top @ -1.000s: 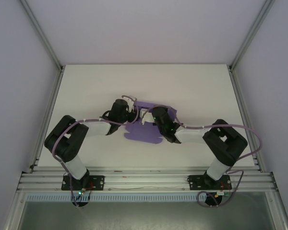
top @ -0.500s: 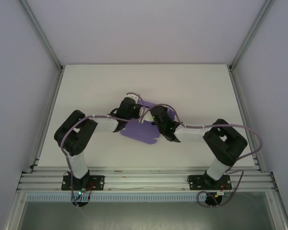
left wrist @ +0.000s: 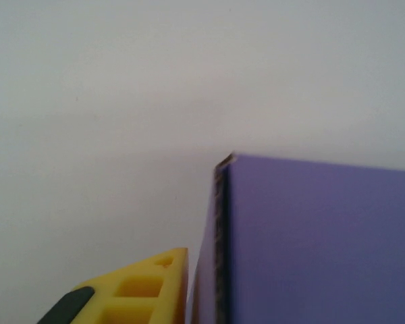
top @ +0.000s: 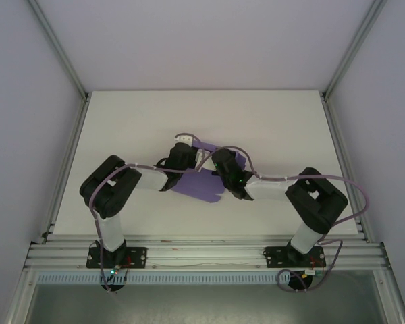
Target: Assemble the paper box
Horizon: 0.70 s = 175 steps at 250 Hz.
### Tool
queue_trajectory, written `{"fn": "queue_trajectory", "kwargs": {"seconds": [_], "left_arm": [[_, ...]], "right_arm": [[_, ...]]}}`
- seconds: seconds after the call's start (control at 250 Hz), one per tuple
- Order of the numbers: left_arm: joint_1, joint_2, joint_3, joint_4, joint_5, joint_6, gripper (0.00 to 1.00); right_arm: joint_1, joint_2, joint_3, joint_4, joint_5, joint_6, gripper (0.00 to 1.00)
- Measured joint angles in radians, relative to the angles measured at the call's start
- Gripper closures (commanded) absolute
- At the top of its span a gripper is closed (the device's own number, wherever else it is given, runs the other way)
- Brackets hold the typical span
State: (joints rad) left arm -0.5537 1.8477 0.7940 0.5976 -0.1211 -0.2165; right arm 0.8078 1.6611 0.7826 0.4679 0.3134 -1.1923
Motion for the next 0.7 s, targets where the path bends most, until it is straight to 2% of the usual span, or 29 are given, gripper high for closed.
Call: {"fn": "queue_trajectory", "kwargs": {"seconds": [0.092, 0.228, 0.256, 0.28, 0.444, 0.7], "left_arm": [[0.01, 0.0, -0.018, -0.002, 0.03, -0.008, 0.73], [0.018, 0.0, -0.021, -0.002, 0.055, -0.015, 0.81], [0.018, 0.0, -0.021, -0.002, 0.057, -0.018, 0.87], [0.018, 0.0, -0.021, -0.002, 0.06, -0.019, 1.0], [0.016, -0.001, -0.011, -0.015, 0.048, 0.005, 1.0], [-0.022, 0.01, -0.004, -0.029, -0.098, -0.056, 1.0]], "right_arm": [[0.001, -0.003, 0.0, -0.005, -0.008, 0.003, 1.0], [0.001, -0.004, 0.003, -0.012, -0.014, 0.005, 1.0], [0.0, -0.004, 0.003, -0.013, -0.016, 0.006, 1.0], [0.0, -0.004, 0.003, -0.013, -0.018, 0.006, 1.0], [-0.002, -0.003, 0.014, -0.027, -0.026, 0.007, 1.0], [-0.002, -0.003, 0.017, -0.027, -0.053, 0.018, 1.0]]}}
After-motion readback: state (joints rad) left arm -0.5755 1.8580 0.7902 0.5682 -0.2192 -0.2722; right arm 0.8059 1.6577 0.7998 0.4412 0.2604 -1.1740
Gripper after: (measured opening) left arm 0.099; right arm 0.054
